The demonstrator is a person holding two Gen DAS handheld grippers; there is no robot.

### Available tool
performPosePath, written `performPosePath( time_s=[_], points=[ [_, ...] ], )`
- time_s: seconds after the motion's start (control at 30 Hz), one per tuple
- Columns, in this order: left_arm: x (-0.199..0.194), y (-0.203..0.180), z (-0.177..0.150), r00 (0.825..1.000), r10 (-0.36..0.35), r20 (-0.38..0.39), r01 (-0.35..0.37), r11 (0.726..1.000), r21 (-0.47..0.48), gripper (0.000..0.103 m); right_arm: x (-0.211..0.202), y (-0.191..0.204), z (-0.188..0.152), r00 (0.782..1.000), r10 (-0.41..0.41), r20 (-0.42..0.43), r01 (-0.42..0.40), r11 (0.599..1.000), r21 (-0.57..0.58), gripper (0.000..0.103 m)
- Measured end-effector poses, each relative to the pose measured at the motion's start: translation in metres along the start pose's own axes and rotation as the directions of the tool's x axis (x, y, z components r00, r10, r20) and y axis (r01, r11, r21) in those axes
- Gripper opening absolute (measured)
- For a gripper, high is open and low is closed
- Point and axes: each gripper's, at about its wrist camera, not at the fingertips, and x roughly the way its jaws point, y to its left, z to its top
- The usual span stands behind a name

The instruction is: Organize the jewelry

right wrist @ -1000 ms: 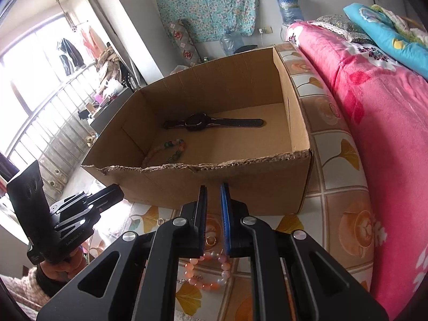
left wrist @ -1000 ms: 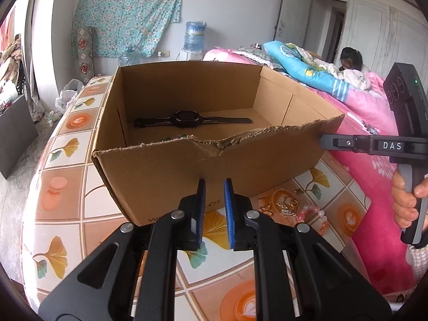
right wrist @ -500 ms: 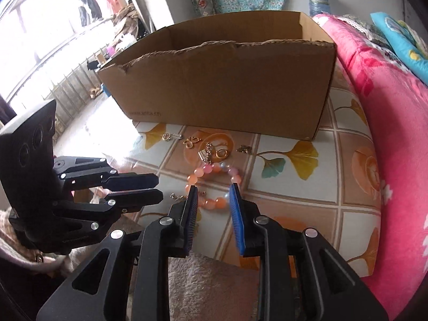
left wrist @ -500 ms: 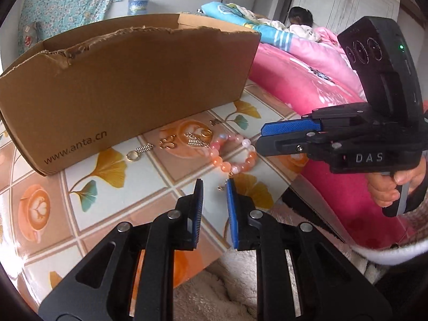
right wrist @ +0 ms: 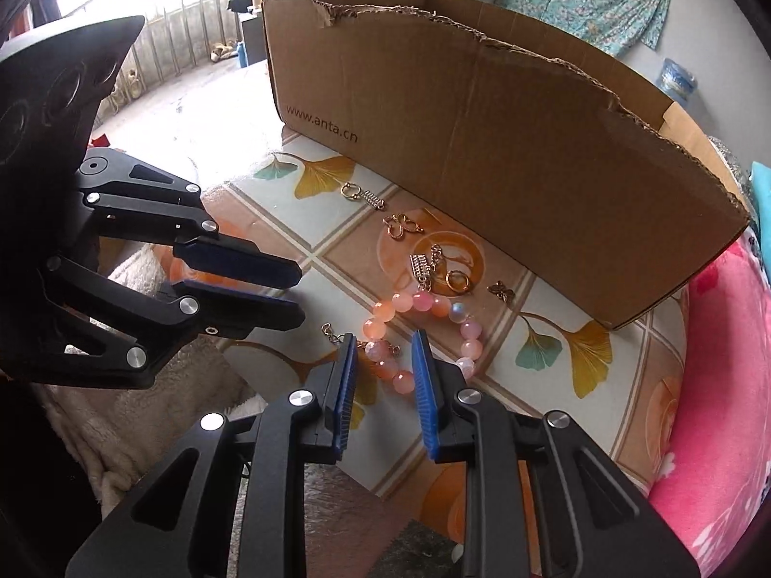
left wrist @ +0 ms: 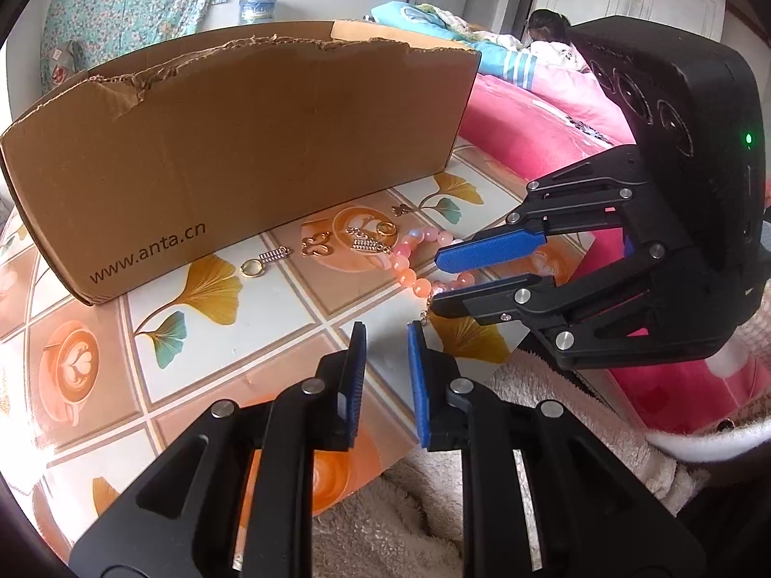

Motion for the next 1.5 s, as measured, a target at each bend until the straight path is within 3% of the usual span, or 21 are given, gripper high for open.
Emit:
performPosePath(
  time_s=[0.03, 0.17, 0.33, 0.5, 0.8, 1.0, 1.07, 1.13, 1.33, 1.5],
  points=[
    [0.0, 0.0, 0.0, 1.0, -0.001, 0.001, 0.001, 1.0, 0.001, 0.017, -0.001, -0.002, -0.001, 1.0, 0.014, -0.002, -0.014, 1.0, 0.012, 0.01],
    [-0.001, -0.002, 0.0, 1.0, -0.004, 0.0, 0.004, 1.0, 0.011, 0.017, -0.003, -0.022, -0.006, 0.998, 0.066, 0.02, -0.068, 0.99, 0.127, 0.01],
    [0.002, -0.005, 0.001, 1.0, -0.008, -0.007, 0.009, 1.0, 0.023, 0.018, -0.009, -0.052, -0.019, 0.996, 0.075, 0.051, -0.086, 0.957, 0.276, 0.01],
    [0.008, -0.012, 0.006, 1.0, -0.007, -0.006, 0.008, 0.999, 0.044, 0.023, -0.01, -0.075, -0.032, 0.987, 0.128, 0.098, -0.157, 0.895, 0.416, 0.01],
    [0.023, -0.033, 0.014, 0.998, 0.071, 0.002, -0.07, 0.985, 0.157, 0.021, -0.014, -0.094, -0.04, 0.994, 0.047, 0.099, -0.091, 0.86, 0.502, 0.01],
    [0.03, -0.042, 0.019, 0.997, 0.082, -0.007, -0.079, 0.977, 0.198, 0.012, -0.007, -0.093, -0.039, 0.992, 0.05, 0.116, -0.104, 0.843, 0.527, 0.01],
    [0.031, -0.042, 0.02, 0.996, 0.089, -0.007, -0.085, 0.976, 0.2, 0.0, -0.005, -0.094, -0.039, 0.991, 0.051, 0.122, -0.109, 0.838, 0.535, 0.01],
    [0.031, -0.043, 0.02, 0.996, 0.09, -0.005, -0.087, 0.974, 0.207, 0.0, -0.005, -0.094, -0.04, 0.991, 0.048, 0.127, -0.11, 0.833, 0.542, 0.01],
    [0.016, -0.031, 0.02, 0.999, 0.043, 0.021, -0.045, 0.991, 0.13, 0.0, -0.007, -0.094, -0.043, 0.992, 0.006, 0.128, -0.077, 0.826, 0.558, 0.01],
    [0.003, -0.015, 0.021, 0.997, 0.064, 0.052, -0.067, 0.996, 0.061, 0.0, -0.012, -0.095, -0.044, 0.989, -0.105, 0.108, 0.026, 0.824, 0.567, 0.01]
  ],
)
